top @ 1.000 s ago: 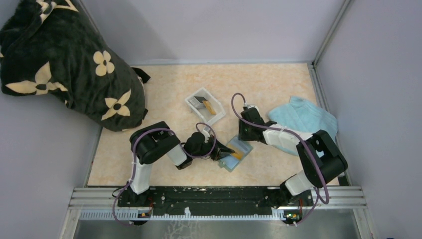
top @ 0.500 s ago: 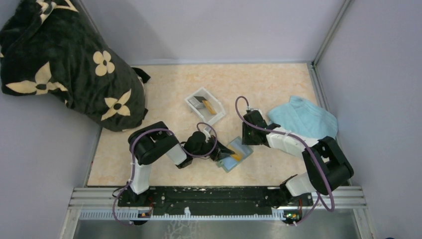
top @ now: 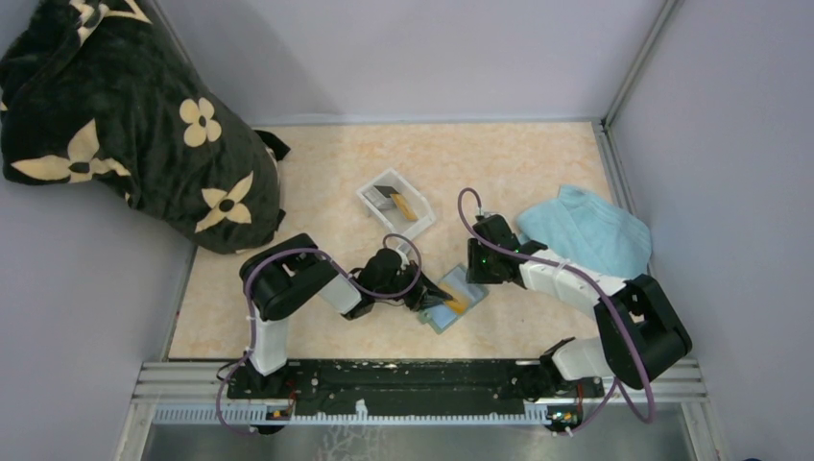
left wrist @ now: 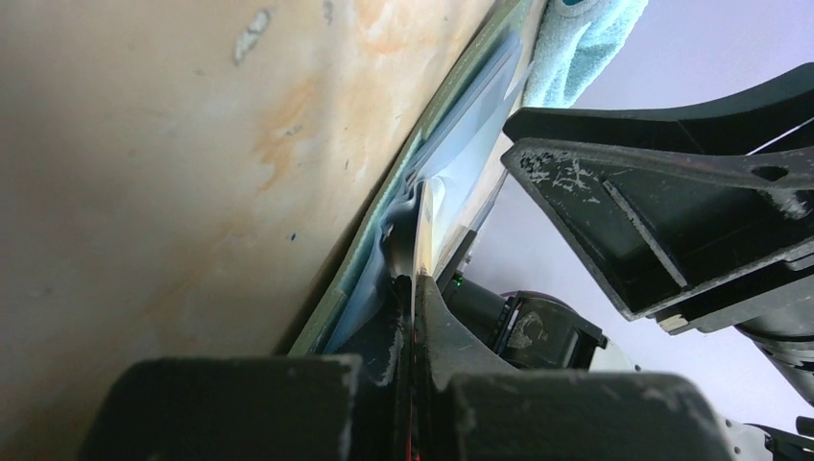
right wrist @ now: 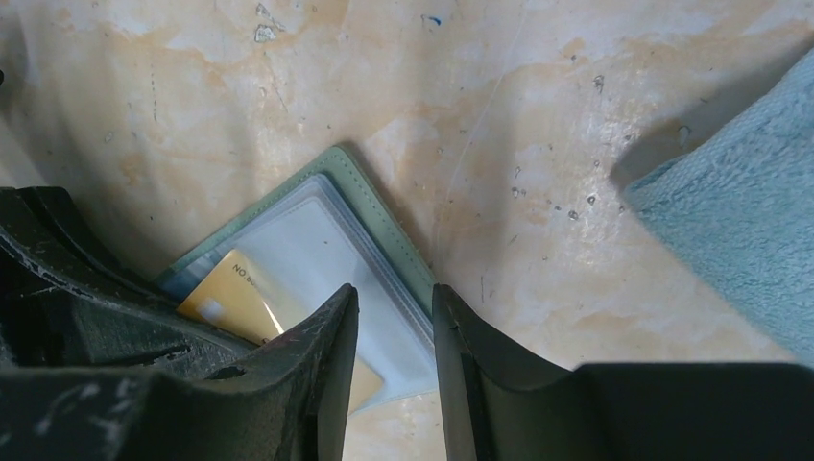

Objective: Put the credit cards into the card holder
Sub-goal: Insert the credit card into the card holder.

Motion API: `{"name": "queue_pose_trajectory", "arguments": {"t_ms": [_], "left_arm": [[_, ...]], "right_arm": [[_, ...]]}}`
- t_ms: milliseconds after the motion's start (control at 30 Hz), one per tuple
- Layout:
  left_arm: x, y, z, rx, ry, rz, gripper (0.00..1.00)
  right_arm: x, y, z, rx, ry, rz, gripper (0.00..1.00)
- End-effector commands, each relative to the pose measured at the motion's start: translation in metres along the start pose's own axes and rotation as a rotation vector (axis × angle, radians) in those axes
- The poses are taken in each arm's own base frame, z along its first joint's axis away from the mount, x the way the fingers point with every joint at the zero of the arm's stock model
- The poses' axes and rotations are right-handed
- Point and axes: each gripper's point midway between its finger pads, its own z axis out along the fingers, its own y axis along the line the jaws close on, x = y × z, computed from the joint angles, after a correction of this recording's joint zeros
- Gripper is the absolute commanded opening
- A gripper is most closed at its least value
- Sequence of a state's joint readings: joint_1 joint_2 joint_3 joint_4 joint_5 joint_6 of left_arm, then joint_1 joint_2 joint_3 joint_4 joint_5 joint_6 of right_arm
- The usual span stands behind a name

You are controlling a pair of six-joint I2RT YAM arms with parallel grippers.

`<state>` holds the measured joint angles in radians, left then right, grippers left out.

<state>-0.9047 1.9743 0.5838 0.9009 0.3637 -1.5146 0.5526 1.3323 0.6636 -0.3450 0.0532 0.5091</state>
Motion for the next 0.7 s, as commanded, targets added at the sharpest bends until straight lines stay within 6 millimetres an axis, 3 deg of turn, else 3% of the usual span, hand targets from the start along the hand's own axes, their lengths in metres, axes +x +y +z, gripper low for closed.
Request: {"name": "queue_pose_trajectory", "arguments": {"t_ms": [0,333,667], "left_arm": [[0.016,0.090,-0.005,-0.327,0.071,-0.103,0.00],[0.017,0.087,-0.004,-0.342,0.083,-0.078,0.00],[0.021,0.086,-0.016,-0.356,0.089,-0.085,0.00]], "right_arm": [[0.004,0.008,0.001,-0.049,0.008,-0.006,0.36],[0.030,0.002,0.019,-0.045,0.096,-0.010,0.35],[0.039,-0.004,0.024,-0.024,0.122,-0.002,0.35]]}}
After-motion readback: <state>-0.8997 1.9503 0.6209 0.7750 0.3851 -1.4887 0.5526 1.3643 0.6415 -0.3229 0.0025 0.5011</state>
